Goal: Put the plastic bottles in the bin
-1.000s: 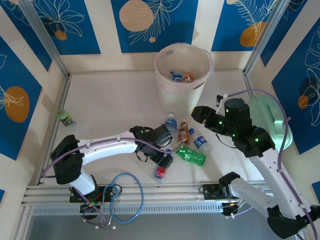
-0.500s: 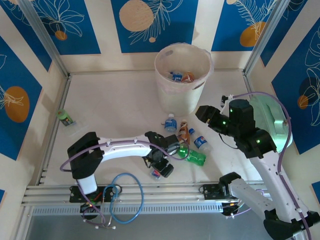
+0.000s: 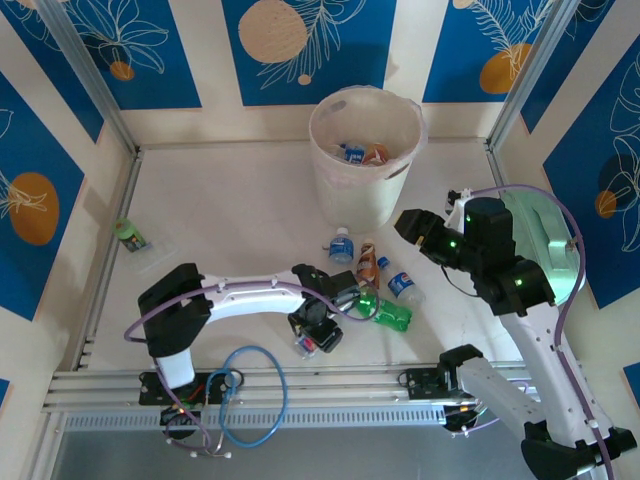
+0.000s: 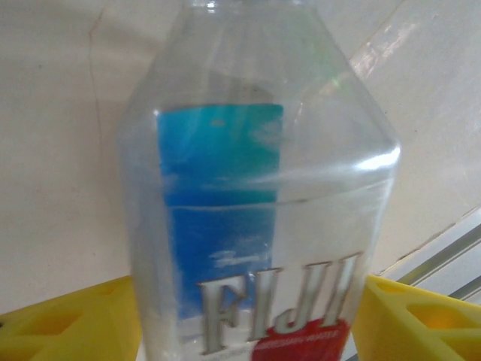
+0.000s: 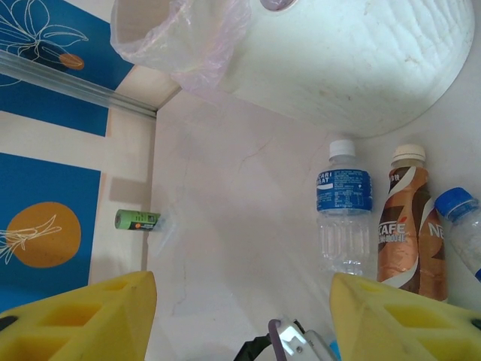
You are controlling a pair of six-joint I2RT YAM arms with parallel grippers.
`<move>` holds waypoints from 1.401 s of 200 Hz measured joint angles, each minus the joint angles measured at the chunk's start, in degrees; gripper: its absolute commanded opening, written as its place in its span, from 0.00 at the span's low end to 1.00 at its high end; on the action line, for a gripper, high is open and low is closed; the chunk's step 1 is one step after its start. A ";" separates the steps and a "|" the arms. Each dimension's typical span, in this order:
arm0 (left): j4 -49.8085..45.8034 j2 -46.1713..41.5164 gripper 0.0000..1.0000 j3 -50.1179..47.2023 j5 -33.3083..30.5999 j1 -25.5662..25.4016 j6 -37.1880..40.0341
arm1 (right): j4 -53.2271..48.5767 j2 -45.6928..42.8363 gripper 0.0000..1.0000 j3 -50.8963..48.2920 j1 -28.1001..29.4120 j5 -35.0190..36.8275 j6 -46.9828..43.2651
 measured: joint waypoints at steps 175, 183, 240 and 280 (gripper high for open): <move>1.46 -18.27 0.61 6.67 -5.46 3.91 1.44 | 2.80 0.94 0.62 -2.19 -1.86 -6.73 1.33; 2.03 -19.63 0.61 7.19 -5.22 4.39 1.46 | 3.43 1.62 0.62 -2.49 -1.29 -7.48 1.55; 3.13 -22.01 0.63 9.20 -2.91 5.07 2.40 | 6.43 8.87 0.62 -2.51 8.94 -7.41 1.73; 3.50 -22.56 0.62 9.16 -2.51 5.09 2.58 | 7.30 12.00 0.62 -1.79 11.43 -5.31 1.49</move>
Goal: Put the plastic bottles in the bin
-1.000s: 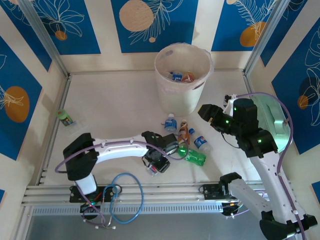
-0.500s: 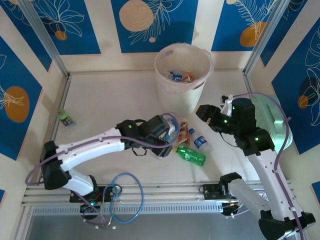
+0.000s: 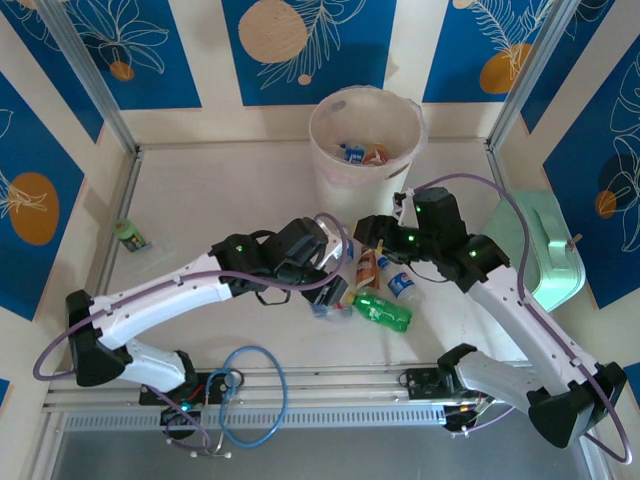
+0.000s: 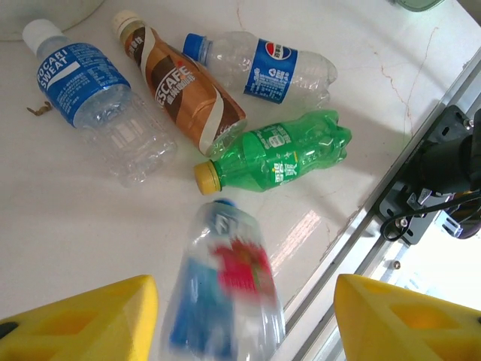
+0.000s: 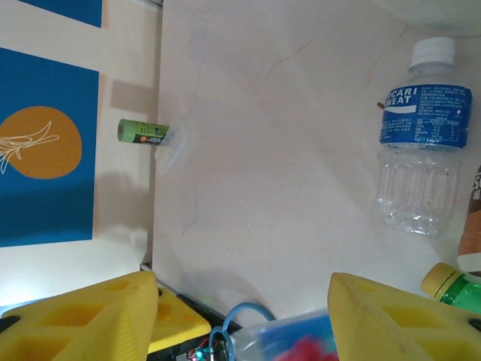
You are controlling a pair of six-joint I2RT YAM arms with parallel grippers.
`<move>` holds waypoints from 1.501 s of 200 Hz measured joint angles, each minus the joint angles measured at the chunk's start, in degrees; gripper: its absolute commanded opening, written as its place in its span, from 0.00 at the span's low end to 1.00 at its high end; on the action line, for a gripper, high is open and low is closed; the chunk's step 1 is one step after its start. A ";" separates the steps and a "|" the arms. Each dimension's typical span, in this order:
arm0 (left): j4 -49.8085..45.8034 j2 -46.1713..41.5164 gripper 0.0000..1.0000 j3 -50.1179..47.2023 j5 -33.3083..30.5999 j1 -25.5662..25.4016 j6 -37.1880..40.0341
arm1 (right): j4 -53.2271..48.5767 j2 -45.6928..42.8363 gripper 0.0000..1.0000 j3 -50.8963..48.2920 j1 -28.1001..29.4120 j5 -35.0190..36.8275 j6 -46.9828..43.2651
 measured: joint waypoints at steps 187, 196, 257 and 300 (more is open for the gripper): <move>2.16 5.31 1.00 -17.38 14.67 -2.03 2.67 | -10.86 -5.60 0.63 -3.21 -4.63 4.33 -1.51; 1.53 5.86 1.00 -16.87 15.50 -3.19 3.39 | -11.37 -6.56 0.63 -3.21 -5.95 4.26 -1.77; -2.25 15.06 1.00 -12.68 12.83 -6.97 9.42 | -13.55 -11.23 0.65 -3.28 -13.33 1.18 -2.67; -2.62 22.14 0.87 -9.22 7.56 -6.97 13.09 | -15.52 -12.44 0.66 -3.23 -16.50 -1.16 -3.72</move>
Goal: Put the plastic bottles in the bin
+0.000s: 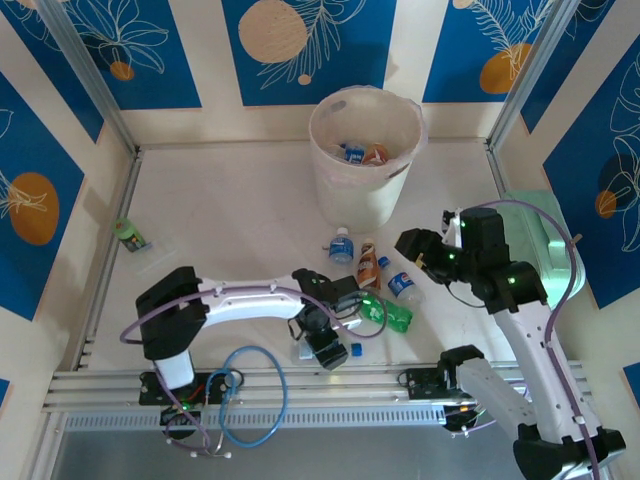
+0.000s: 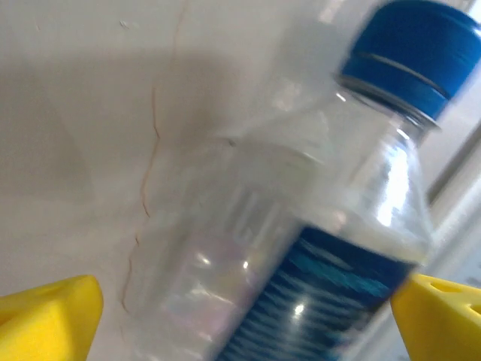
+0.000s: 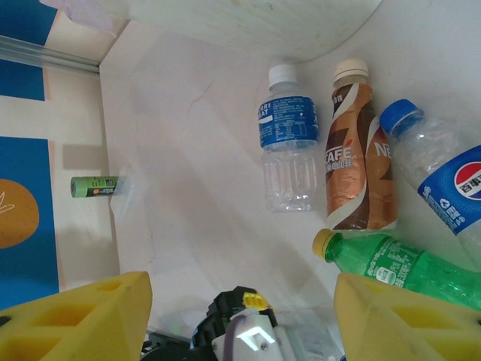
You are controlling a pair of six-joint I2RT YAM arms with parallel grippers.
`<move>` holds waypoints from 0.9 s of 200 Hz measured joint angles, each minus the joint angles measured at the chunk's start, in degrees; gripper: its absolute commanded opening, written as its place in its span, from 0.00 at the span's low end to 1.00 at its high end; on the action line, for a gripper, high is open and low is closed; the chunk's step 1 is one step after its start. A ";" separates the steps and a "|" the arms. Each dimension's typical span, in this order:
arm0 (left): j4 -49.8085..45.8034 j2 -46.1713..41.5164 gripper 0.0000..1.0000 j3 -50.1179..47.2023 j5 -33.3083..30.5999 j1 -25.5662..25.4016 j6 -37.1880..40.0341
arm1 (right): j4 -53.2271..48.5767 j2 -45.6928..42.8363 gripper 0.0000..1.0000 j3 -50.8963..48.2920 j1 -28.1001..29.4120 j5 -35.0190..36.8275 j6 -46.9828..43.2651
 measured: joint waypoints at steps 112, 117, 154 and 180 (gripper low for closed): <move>0.42 -0.28 0.46 0.37 -7.78 0.17 0.85 | -0.39 0.66 0.65 1.46 -9.38 -8.37 -1.05; 0.42 -1.25 0.46 0.48 -8.17 0.28 0.81 | -0.15 0.74 0.65 1.46 -9.38 -8.66 -1.03; 0.74 -10.08 0.50 4.46 -7.74 3.96 -0.57 | 3.34 0.76 0.65 1.44 -8.79 -11.54 -0.85; 2.64 -17.27 0.56 7.34 -4.85 9.38 -2.21 | 6.95 0.96 0.65 1.44 -5.20 -13.62 -0.37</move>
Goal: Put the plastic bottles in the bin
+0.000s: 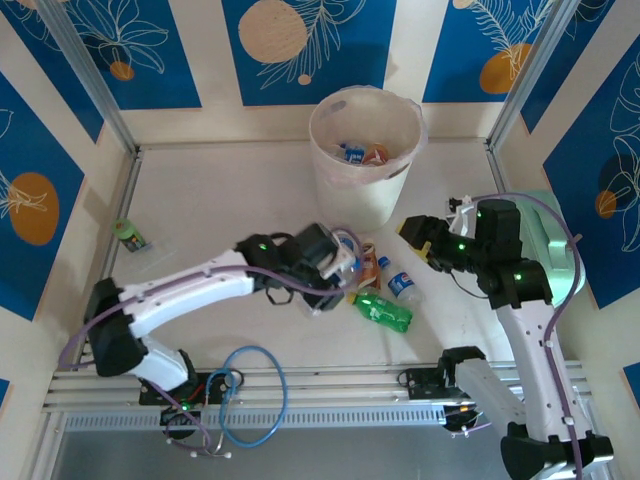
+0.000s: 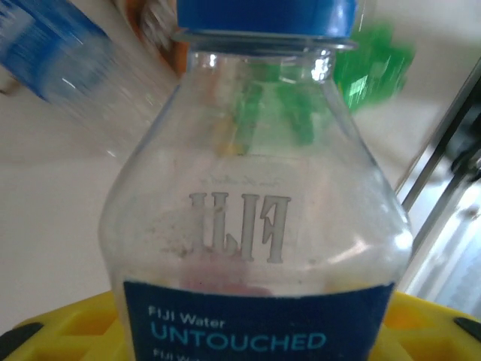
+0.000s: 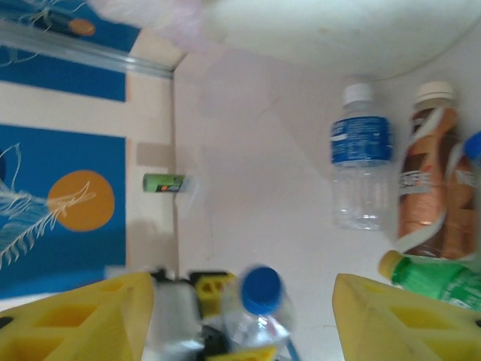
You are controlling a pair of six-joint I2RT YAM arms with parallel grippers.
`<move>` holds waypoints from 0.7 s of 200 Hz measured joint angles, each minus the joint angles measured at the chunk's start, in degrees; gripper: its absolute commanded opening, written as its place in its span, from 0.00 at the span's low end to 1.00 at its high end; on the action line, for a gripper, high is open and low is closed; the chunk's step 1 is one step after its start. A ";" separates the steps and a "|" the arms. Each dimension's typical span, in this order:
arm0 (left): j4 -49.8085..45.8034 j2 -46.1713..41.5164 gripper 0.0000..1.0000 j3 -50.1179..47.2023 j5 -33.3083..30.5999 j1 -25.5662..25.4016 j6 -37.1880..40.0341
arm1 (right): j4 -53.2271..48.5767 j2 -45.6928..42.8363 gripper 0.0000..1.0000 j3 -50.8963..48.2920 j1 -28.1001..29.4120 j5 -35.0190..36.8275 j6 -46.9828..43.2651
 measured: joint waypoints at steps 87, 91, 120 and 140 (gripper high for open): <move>2.62 -6.80 0.57 3.74 9.55 5.14 -2.27 | 8.94 7.10 0.71 3.63 20.35 6.95 0.42; 2.62 -6.82 0.57 3.74 9.70 5.31 -2.38 | 9.20 7.39 0.71 3.87 20.50 7.26 0.48; 2.73 -6.88 0.57 3.72 10.82 5.77 -3.10 | 11.19 10.12 0.70 6.82 21.27 8.61 0.37; 2.80 -6.91 0.56 3.72 11.54 5.77 -3.26 | 11.98 11.87 0.70 8.09 22.75 9.64 -0.04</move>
